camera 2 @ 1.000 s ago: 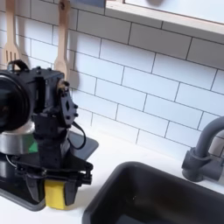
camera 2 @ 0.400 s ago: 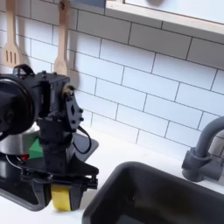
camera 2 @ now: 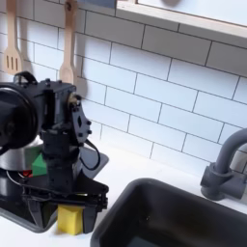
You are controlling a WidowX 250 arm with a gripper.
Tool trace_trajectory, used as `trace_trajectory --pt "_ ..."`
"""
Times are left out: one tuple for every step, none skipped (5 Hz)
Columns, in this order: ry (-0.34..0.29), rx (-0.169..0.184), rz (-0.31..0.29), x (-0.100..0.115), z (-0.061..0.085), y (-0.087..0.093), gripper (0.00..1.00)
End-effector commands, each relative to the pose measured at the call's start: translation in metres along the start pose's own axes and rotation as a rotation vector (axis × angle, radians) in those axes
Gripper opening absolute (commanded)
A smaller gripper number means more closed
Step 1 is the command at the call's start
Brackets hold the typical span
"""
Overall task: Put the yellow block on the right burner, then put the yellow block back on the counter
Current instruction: 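Put the yellow block back on the counter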
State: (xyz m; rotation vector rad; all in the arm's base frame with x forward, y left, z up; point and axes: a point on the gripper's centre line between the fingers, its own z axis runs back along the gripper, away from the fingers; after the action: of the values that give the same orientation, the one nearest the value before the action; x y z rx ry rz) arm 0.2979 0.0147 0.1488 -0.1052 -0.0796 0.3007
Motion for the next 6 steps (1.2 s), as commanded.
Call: trace_trajectory --pt "-0.005 -0.004 0.019 0.001 0.003 0.005 1.00" --pt "-0.007 -0.010 0.033 0.001 0.005 0.007 1.00" --pt "-0.030 -0.040 0.042 0.003 0.014 0.008 1.00" --pt "-0.038 -0.042 0.051 0.002 0.021 0.010 1.00" --pt "-0.048 -0.049 0.049 0.000 0.024 0.009 1.00" --pt "-0.051 -0.050 0.046 0.000 0.024 0.008 1.00"
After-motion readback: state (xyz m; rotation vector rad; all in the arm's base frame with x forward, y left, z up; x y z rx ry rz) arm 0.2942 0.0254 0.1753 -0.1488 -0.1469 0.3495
